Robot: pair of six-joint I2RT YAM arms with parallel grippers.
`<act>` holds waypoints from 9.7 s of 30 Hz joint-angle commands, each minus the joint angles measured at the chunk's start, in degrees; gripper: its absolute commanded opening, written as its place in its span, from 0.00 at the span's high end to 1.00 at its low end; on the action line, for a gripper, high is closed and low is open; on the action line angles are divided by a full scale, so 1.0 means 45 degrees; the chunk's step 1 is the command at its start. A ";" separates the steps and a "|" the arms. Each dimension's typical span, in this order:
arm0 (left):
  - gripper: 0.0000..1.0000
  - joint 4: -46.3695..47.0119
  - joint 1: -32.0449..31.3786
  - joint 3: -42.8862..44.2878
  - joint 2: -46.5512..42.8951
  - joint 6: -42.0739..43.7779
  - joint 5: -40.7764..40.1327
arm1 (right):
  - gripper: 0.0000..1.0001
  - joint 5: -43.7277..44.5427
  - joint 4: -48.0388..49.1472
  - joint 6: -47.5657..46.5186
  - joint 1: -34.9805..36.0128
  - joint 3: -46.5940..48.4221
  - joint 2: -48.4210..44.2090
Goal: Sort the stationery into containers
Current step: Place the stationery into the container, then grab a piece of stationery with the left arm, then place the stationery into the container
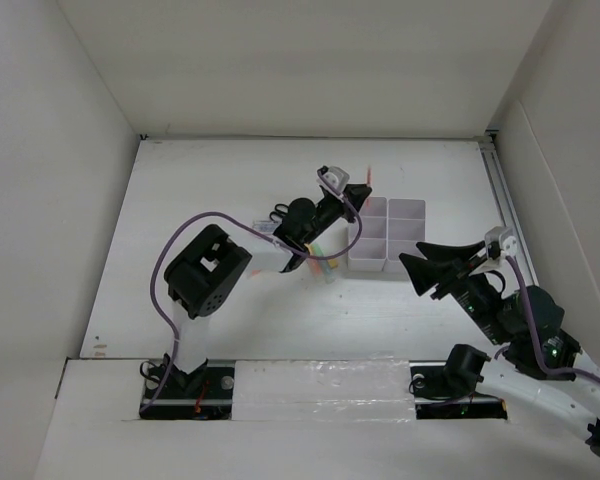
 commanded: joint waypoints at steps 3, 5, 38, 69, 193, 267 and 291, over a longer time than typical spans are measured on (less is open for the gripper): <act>1.00 0.2153 -0.0026 0.0694 0.0362 0.0090 0.0227 | 0.42 0.0190 -0.0275 -0.0084 -0.0042 0.0542 -0.0187; 1.00 0.2153 -0.0026 0.0831 0.0538 0.0090 0.0344 | 0.42 0.0190 -0.0275 -0.0084 -0.0042 0.0425 -0.0187; 1.00 0.1353 -0.0494 0.0577 0.1477 0.0207 0.0051 | 0.42 0.0073 -0.0627 0.0267 -0.0042 -0.0063 -0.0890; 0.90 -0.0463 -0.0494 0.1182 0.1594 0.0090 0.0539 | 0.42 0.0444 -0.1115 0.0501 -0.0042 -0.0180 -0.1611; 0.01 -1.4081 0.2453 -0.4246 -0.7275 -0.3386 -0.3428 | 0.40 -0.4105 0.0955 -0.1081 -0.0042 -0.0747 -0.0732; 1.00 -2.0153 -0.0494 -0.2548 -0.2897 -0.8367 -0.7021 | 0.40 -0.3286 0.0214 -0.0592 -0.0042 -0.1118 -0.2452; 1.00 -1.2952 -0.0631 -0.1786 -0.8562 -0.4796 -0.8526 | 0.40 -0.0553 -0.1115 -0.0163 -0.0042 0.0053 -0.2960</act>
